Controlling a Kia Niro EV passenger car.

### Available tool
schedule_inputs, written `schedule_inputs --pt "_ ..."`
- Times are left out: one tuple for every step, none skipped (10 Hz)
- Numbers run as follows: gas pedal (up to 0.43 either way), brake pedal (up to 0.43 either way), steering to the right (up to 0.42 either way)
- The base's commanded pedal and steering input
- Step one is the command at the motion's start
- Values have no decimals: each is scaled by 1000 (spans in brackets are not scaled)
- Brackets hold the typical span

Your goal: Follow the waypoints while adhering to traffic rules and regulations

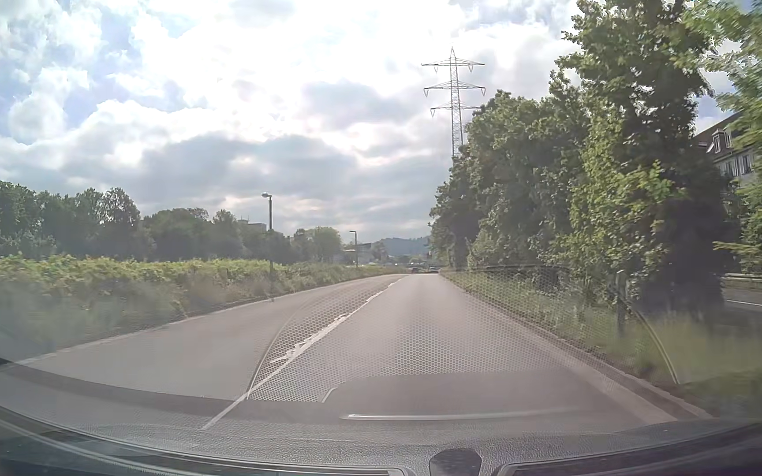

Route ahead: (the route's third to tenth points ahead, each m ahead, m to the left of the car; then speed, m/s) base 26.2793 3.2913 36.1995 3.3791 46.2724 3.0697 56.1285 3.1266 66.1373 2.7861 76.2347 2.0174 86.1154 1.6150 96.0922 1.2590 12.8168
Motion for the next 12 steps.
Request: schedule_inputs --pt "110 0 0" --pt "110 0 1" --pt "110 0 1" --pt "110 0 0" --pt "110 0 1" --pt "110 0 0" --pt "110 0 0" --pt "110 0 0" --pt "110 0 1" --pt "110 0 0" --pt "110 0 0" --pt "110 0 0"
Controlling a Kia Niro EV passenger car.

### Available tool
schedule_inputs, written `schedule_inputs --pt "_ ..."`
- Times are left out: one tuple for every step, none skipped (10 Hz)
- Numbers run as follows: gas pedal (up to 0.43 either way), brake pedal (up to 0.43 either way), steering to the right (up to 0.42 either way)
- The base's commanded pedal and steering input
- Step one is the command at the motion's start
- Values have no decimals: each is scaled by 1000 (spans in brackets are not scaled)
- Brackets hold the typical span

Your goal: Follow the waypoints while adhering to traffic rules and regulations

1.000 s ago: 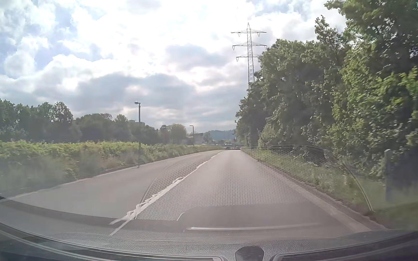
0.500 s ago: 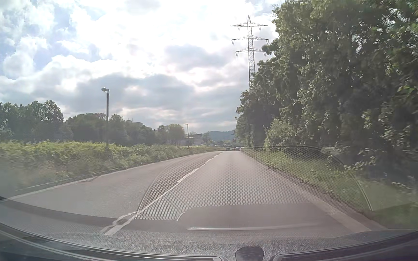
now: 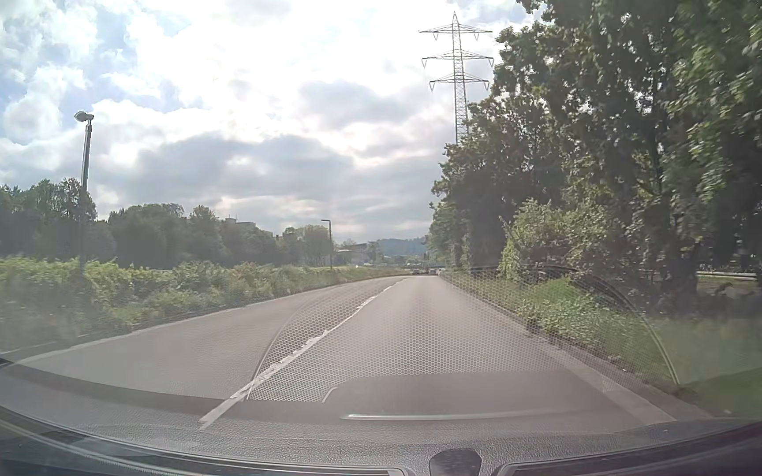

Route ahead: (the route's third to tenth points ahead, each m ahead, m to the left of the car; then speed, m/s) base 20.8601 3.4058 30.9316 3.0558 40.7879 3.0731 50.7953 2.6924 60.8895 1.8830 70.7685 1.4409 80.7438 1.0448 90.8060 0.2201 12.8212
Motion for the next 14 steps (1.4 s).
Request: schedule_inputs --pt "110 0 1" --pt "118 0 0" --pt "118 0 1" --pt "118 0 1" --pt "118 0 1" --pt "130 0 1" --pt "130 0 2" --pt "130 0 2" --pt "130 0 2" --pt "130 0 2" --pt "130 0 2" --pt "130 0 2" --pt "130 0 2" --pt "130 0 2"
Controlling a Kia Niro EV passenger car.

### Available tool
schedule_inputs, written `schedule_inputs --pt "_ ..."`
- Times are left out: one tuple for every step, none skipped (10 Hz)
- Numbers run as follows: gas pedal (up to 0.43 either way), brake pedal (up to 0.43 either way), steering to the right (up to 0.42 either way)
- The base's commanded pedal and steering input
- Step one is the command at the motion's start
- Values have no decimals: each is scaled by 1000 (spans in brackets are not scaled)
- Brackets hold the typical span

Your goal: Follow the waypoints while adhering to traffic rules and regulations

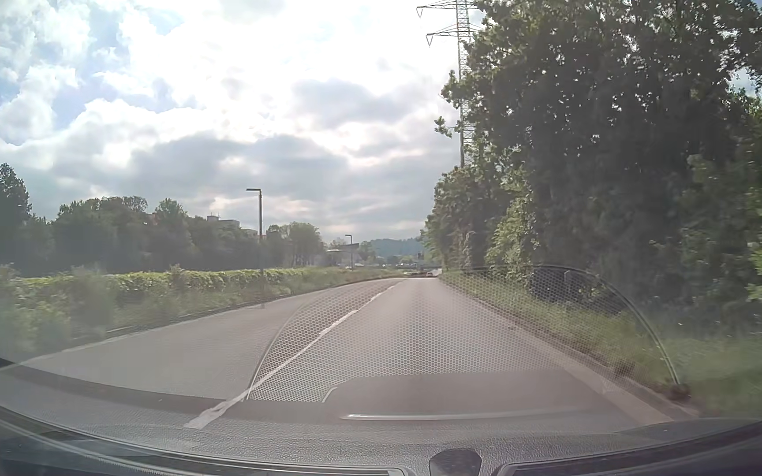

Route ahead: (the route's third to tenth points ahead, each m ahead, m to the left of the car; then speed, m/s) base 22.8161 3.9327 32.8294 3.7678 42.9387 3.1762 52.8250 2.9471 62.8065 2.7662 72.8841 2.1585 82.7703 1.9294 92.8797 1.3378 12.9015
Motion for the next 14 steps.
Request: schedule_inputs --pt "130 0 1" --pt "130 0 1" --pt "130 0 1" --pt "118 0 1" --pt "118 0 1" --pt "118 0 1" --pt "118 0 1" --pt "118 0 1" --pt "118 0 1" --pt "118 0 1" --pt "118 0 1" --pt "118 0 1" --pt "118 0 1" --pt "118 0 1"
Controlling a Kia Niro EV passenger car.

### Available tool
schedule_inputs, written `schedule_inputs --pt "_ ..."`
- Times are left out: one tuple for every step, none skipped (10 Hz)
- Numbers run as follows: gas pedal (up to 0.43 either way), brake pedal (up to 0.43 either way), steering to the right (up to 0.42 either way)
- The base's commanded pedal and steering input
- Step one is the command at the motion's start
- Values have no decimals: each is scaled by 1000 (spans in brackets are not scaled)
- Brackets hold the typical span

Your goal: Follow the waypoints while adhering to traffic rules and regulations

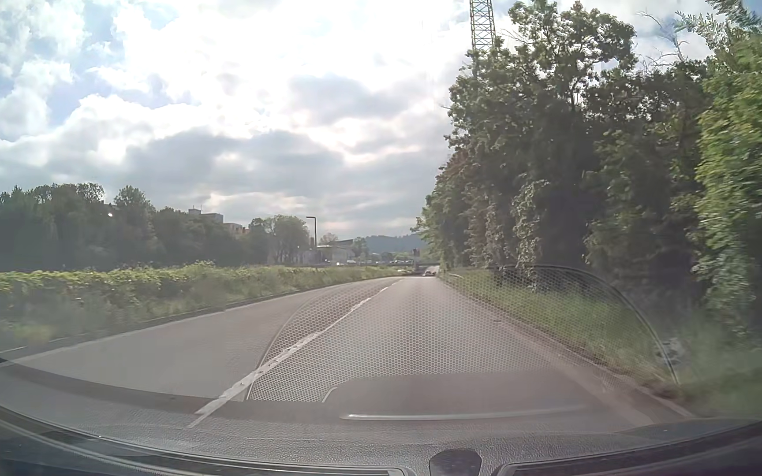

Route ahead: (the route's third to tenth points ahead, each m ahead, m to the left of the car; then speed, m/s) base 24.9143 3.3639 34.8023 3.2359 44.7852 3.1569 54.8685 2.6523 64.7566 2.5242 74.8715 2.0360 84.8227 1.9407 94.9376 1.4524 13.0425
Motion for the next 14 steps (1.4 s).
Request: schedule_inputs --pt "118 0 1" --pt "118 0 1" --pt "118 0 1" --pt "118 0 1" --pt "118 0 1" --pt "118 0 1" --pt "118 0 1" --pt "118 0 1" --pt "118 0 1" --pt "118 0 1" --pt "118 0 1" --pt "118 0 1" --pt "118 0 1" --pt "118 0 1"
